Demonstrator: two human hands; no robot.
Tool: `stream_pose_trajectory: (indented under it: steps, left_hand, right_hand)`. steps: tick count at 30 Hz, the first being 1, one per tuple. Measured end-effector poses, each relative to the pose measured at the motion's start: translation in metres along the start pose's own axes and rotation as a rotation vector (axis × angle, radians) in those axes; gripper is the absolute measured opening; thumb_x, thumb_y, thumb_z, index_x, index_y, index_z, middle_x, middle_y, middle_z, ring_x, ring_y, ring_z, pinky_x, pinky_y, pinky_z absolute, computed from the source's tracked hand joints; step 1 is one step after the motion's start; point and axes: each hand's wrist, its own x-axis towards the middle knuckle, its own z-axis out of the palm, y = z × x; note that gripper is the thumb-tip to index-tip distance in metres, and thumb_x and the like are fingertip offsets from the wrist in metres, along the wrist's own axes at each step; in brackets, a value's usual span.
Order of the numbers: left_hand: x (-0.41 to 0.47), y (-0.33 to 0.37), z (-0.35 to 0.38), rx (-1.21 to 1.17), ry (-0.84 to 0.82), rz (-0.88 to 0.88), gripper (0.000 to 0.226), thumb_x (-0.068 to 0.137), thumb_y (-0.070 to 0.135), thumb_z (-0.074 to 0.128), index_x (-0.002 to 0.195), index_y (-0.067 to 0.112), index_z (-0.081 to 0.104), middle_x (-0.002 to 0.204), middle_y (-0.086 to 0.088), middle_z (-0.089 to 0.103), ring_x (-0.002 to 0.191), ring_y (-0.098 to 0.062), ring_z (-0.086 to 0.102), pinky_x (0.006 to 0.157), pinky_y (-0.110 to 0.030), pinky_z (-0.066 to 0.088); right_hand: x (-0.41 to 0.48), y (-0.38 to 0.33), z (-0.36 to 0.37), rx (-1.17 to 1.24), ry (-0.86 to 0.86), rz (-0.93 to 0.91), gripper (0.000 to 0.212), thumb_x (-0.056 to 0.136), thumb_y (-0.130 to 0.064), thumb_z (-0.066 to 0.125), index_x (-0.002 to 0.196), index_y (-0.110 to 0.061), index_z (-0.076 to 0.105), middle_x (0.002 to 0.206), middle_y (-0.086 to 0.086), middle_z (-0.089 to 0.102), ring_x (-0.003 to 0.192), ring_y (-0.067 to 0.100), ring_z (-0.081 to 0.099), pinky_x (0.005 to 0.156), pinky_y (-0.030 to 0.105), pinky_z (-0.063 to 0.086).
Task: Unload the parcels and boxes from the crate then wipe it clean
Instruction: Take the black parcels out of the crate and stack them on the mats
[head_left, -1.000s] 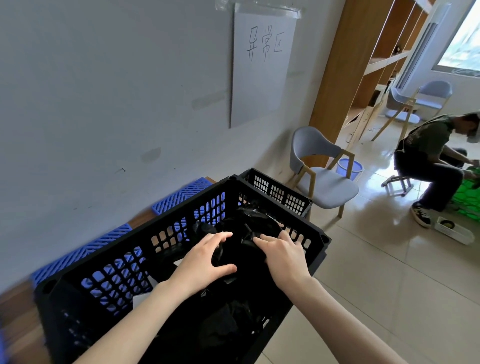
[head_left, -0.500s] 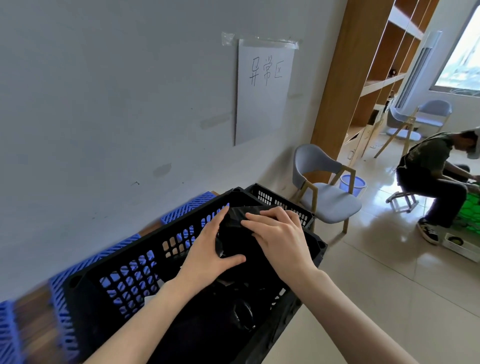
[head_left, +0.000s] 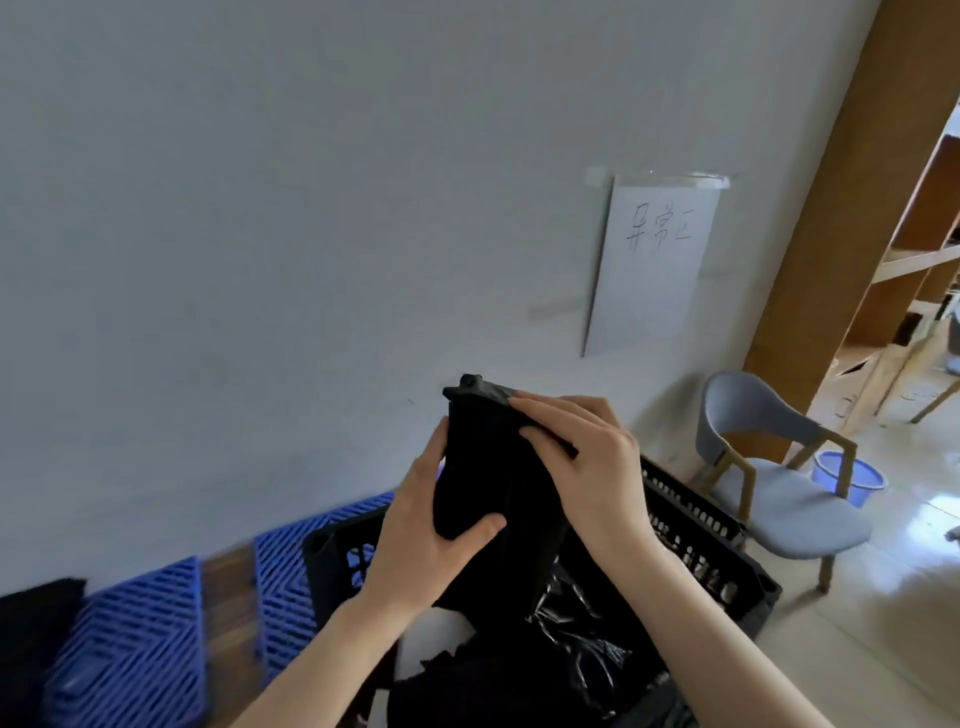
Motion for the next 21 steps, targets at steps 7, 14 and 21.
stream_pose_trajectory:
  steps: [7,14,21]
  left_hand:
    - [-0.032,-0.03,-0.088,0.133,0.147,-0.052,0.103,0.068,0.064,0.075,0.147,0.057,0.01,0.135,0.041,0.031,0.127,0.015,0.034,0.092,-0.015,0.038]
    - [-0.075,-0.067,-0.184,0.165,0.322,-0.162,0.095,0.072,0.067,0.069,0.146,0.059,0.01,0.133,0.048,0.028,0.125,0.019,0.034,0.094,-0.009,0.035]
    - [-0.114,-0.13,-0.29,0.128,0.497,-0.303,0.091,0.072,0.061,0.067,0.145,0.06,0.013,0.142,0.043,0.029,0.129,0.019,0.032,0.098,-0.009,0.034]
  right_hand:
    - [0.009,-0.059,0.079,0.178,-0.116,-0.03,0.027,0.088,-0.014,0.067,0.106,-0.034,0.072,0.108,-0.026,0.065,0.109,-0.001,0.051,0.097,0.035,0.043]
    - [-0.014,-0.111,0.17,0.345,-0.271,-0.015,0.039,0.089,-0.02,0.067,0.12,-0.041,0.059,0.147,-0.02,0.034,0.134,-0.001,0.033,0.1,0.013,0.033]
    - [-0.083,-0.146,0.284,0.326,-0.64,0.15,0.058,0.09,-0.044,0.057,0.13,-0.07,0.024,0.142,-0.031,0.024,0.123,-0.014,0.029,0.093,0.014,0.033]
